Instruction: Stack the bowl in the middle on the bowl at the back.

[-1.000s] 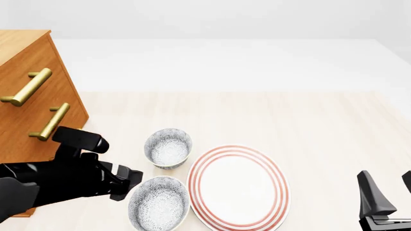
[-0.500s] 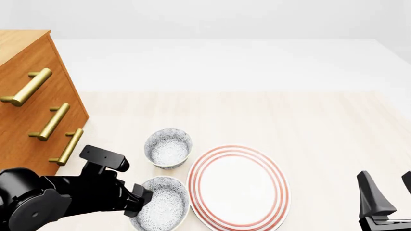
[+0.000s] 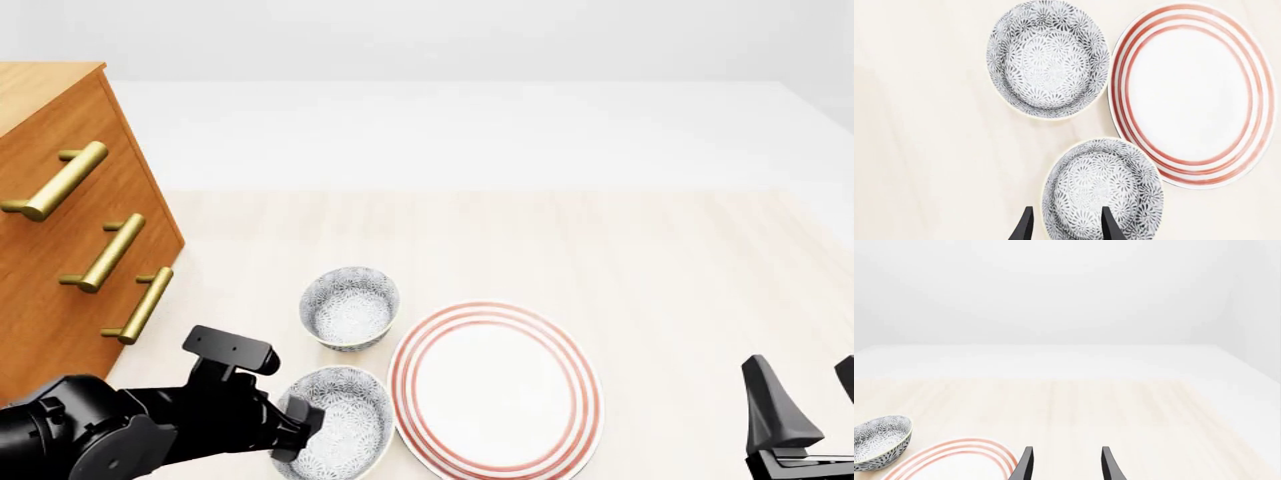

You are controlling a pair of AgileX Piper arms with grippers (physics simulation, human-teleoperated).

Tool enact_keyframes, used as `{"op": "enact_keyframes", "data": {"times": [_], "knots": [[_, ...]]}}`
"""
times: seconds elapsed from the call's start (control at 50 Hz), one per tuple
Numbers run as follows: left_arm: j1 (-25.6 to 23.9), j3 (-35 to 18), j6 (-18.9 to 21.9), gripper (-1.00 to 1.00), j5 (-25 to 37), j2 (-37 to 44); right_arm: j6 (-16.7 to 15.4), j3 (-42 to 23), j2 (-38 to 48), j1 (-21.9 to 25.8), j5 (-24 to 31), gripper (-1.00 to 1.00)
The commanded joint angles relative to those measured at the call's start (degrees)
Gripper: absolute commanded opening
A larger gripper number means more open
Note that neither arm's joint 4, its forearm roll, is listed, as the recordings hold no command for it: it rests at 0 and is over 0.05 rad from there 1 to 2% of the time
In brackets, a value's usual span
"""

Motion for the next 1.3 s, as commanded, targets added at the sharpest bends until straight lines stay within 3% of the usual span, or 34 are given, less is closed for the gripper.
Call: {"op": "enact_keyframes", "data": {"times": [0.02,0.74,0.98,1.0,1.3], "knots": [[0.2,2.1,-0.9,1.00,-4.8,2.6,0.0,0.0,0.0,0.0,0.0,1.00],[1.0,8.3,-3.6,1.00,-16.8,8.4,0.0,0.0,0.0,0.0,0.0,1.00],[2.0,9.2,-2.7,1.00,-19.3,10.1,0.0,0.0,0.0,0.0,0.0,1.00],[1.7,9.3,-2.9,-1.00,-18.9,9.5,0.0,0.0,0.0,0.0,0.0,1.00],[3.9,7.4,-0.3,-1.00,-10.7,2.8,0.0,0.0,0.0,0.0,0.0,1.00]]}}
